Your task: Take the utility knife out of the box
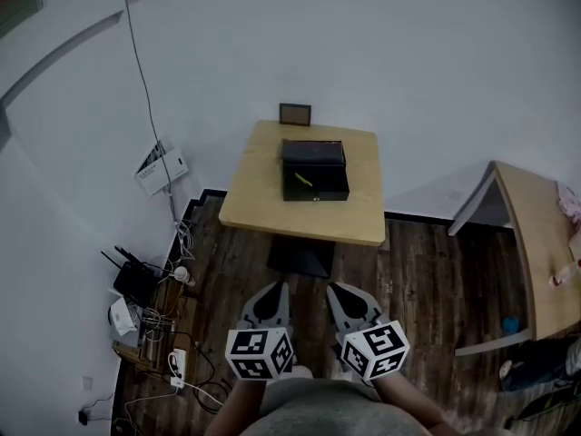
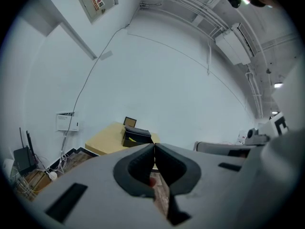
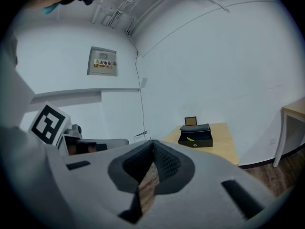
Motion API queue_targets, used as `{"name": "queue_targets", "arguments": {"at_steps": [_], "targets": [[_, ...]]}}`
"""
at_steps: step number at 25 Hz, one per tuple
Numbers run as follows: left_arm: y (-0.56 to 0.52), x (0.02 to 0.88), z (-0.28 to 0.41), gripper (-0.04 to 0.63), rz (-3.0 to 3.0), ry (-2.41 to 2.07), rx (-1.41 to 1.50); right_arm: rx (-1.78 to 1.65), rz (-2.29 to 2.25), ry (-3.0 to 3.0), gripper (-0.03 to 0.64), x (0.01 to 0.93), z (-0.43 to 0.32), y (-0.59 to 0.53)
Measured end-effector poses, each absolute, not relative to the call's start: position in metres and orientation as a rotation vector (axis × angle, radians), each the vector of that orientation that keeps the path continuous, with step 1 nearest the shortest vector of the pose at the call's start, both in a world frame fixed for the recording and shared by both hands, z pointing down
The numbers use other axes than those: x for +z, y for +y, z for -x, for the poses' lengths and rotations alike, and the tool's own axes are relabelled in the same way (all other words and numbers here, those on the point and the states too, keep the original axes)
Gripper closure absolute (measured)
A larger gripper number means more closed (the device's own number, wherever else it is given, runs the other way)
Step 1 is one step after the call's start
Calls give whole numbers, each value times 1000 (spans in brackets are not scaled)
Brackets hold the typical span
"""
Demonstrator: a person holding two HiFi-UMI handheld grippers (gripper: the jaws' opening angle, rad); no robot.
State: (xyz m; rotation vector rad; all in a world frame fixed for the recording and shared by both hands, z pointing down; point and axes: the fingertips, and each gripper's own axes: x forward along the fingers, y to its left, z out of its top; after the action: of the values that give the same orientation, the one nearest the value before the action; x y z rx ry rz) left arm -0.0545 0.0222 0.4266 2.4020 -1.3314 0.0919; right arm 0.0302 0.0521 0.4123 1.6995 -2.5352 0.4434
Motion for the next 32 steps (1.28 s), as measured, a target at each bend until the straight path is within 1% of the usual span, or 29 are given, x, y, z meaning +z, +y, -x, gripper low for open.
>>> {"name": "queue_targets", "arguments": {"at_steps": [9,16,24,32], "targets": [[-60,429,72,592,-2444,-1264,114,462,-1755,-2504,617,416,-10,-30],[-99,437,82,592,-2450,-1222,130,468,-1783,-2478,617,421,0,-70],[-129,447,81,592,-2428,-1208,143,524,-1791,-2452,617,432,-6,-100],[-184,461,74,592,-2394,-1244,162,509,-1781,-2447,617,439,-26,-161]]}}
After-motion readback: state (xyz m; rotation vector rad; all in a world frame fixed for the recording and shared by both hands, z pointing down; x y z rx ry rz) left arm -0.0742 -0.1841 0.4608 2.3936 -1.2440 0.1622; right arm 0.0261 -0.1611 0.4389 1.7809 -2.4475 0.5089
